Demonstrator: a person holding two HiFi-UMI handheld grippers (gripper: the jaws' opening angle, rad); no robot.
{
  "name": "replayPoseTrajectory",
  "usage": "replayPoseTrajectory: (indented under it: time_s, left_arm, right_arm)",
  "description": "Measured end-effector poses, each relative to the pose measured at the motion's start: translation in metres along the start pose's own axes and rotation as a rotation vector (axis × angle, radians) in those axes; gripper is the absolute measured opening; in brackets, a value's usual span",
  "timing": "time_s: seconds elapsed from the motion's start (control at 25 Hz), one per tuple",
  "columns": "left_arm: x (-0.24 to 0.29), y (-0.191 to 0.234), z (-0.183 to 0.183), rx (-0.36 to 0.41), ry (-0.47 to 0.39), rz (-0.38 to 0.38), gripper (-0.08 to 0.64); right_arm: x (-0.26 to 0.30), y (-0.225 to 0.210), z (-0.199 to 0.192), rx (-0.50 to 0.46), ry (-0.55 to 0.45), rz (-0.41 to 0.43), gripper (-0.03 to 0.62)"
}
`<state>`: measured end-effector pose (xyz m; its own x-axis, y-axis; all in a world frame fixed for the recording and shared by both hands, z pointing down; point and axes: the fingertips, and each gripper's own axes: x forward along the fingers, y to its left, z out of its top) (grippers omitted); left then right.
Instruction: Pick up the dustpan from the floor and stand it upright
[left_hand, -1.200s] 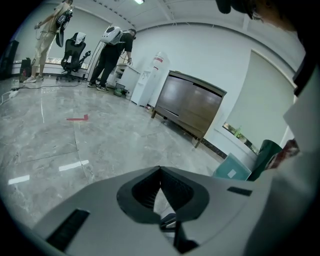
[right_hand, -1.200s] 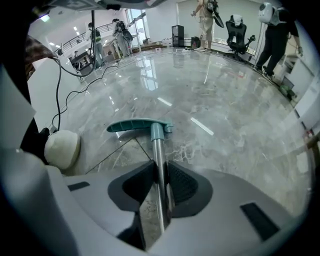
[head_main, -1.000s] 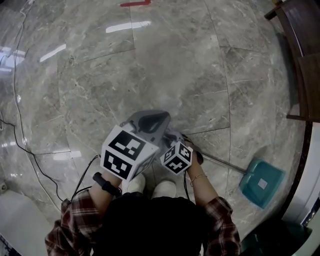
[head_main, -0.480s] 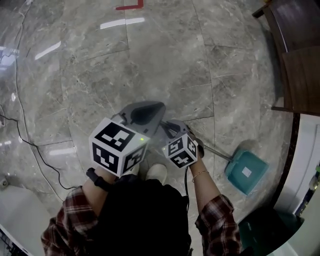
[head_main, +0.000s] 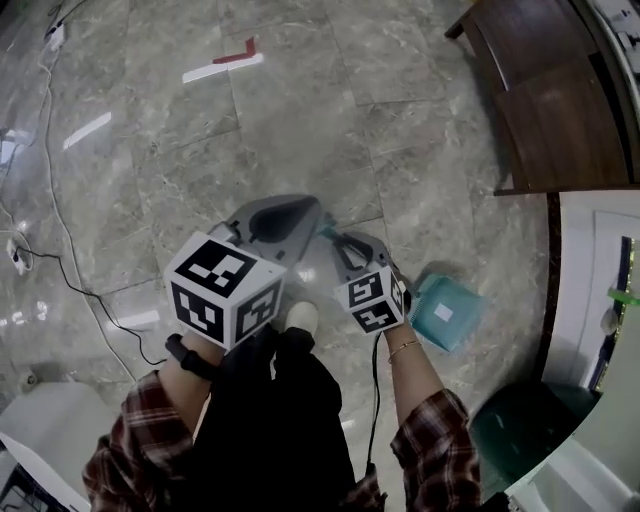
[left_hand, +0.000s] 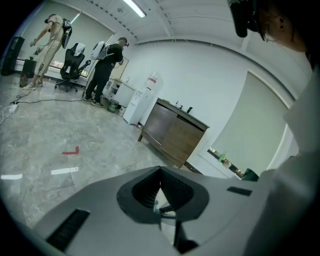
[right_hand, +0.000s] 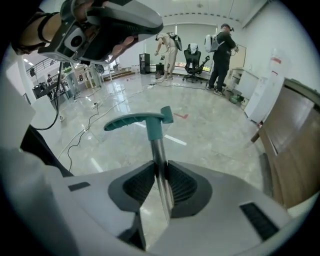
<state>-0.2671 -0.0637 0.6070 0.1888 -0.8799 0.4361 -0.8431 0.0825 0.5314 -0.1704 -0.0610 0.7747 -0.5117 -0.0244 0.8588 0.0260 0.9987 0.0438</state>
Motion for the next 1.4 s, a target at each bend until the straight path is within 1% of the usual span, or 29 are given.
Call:
replayPoseTrajectory:
  time_s: [0.2, 0.28, 0.44, 0.56, 0.76, 0.88, 1.0, 1.16, 1.28, 1.4]
  left_arm:
    - [-0.02, -0.058, 0.043, 0.057, 0.023, -0.056, 0.009]
    - [-0.025, -0.081, 0.057, 0.08, 0.032, -0.077, 0.009]
    - [-0.028, -0.124, 0.078, 0.119, 0.042, -0.118, 0.009]
    - [-0.022, -0.157, 0.087, 0.146, 0.051, -0.15, 0.009]
    - [0.004, -0.229, 0.088, 0.2, 0.083, -0.23, 0.009]
    - [0.022, -0.279, 0.084, 0.21, 0.09, -0.279, 0.009]
    - [0.037, -0.336, 0.079, 0.214, 0.097, -0.328, 0.009]
    - [0.052, -0.408, 0.072, 0.246, 0.1, -0.401, 0.009]
    - [0.054, -0.444, 0.061, 0.259, 0.112, -0.43, 0.009]
    - [0.057, -0.472, 0.049, 0.282, 0.127, -0.455, 0.009]
  right_arm:
    - [-0.075, -0.024, 0.029, 0.096, -0.074, -0.103, 0.089]
    - [-0.101, -0.033, 0.034, 0.133, -0.104, -0.139, 0.089]
    - [-0.151, -0.05, 0.033, 0.209, -0.144, -0.211, 0.084]
    - [-0.186, -0.063, 0.021, 0.271, -0.176, -0.266, 0.084]
    - [-0.253, -0.093, -0.026, 0.413, -0.242, -0.374, 0.084]
    - [-0.295, -0.106, -0.063, 0.494, -0.273, -0.43, 0.084]
    - [-0.336, -0.108, -0.106, 0.576, -0.29, -0.462, 0.084]
    - [-0.378, -0.106, -0.159, 0.671, -0.303, -0.504, 0.084]
    - [-0.4, -0.101, -0.188, 0.726, -0.313, -0.523, 0.084]
    - [-0.419, -0.1, -0.214, 0.795, -0.352, -0.561, 0.084]
